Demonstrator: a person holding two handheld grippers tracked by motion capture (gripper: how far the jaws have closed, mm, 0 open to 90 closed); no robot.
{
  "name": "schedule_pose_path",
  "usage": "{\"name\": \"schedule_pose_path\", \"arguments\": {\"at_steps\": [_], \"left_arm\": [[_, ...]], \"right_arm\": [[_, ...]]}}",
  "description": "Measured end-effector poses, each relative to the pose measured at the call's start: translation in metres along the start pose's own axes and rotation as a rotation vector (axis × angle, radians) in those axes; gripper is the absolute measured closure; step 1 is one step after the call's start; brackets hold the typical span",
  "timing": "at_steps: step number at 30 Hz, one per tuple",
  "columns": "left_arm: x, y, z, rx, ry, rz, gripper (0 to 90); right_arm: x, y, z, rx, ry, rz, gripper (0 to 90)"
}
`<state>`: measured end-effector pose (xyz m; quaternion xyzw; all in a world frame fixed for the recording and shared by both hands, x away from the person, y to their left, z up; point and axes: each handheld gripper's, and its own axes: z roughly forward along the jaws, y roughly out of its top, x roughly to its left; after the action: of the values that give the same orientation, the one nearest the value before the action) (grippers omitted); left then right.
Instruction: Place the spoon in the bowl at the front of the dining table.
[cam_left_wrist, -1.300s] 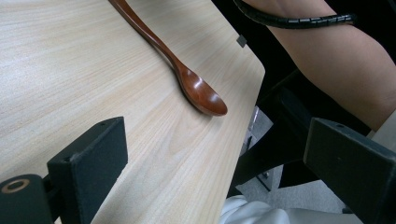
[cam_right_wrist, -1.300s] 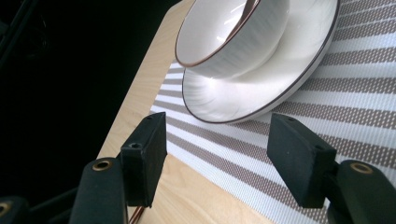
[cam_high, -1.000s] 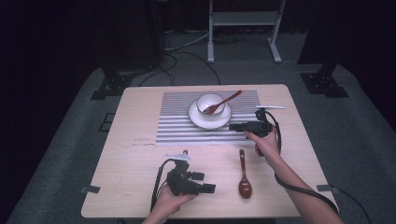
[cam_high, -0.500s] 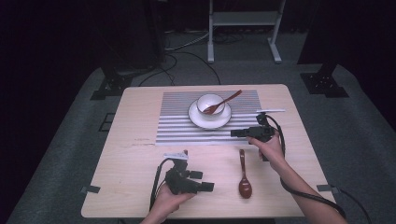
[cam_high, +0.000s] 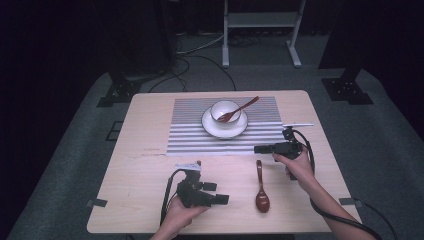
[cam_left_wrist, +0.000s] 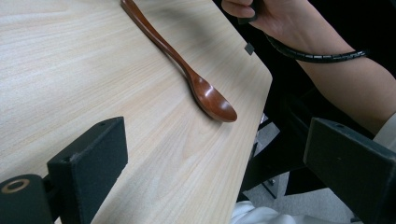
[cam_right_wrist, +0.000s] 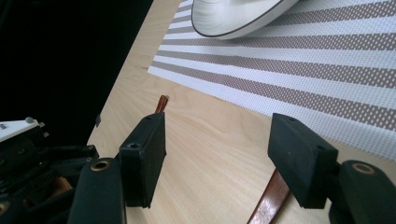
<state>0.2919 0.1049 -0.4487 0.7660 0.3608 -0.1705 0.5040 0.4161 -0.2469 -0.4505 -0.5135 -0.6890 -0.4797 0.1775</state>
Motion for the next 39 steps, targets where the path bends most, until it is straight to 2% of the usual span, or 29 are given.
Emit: {"name": "schedule_pose_path", "arguments": {"at_steps": [13,21,31,39], "left_arm": [[0.002,0.001,-0.004,-0.010,0.010,-0.002,5.1],[0.002,0.001,-0.005,-0.014,0.012,0.001,5.1],[0.003,0.001,-0.007,-0.020,0.015,-0.002,5.1],[0.004,0.000,-0.009,-0.025,0.019,-0.007,5.1]], "right_arm": [[-0.003,-0.016,-0.009,-0.017,0.047,0.021,35.7],[-0.007,-0.025,-0.014,-0.032,0.057,0.039,35.7],[-0.005,-0.034,-0.019,-0.031,0.059,0.026,35.7],[-0.005,-0.043,-0.023,-0.039,0.078,0.021,35.7]]}}
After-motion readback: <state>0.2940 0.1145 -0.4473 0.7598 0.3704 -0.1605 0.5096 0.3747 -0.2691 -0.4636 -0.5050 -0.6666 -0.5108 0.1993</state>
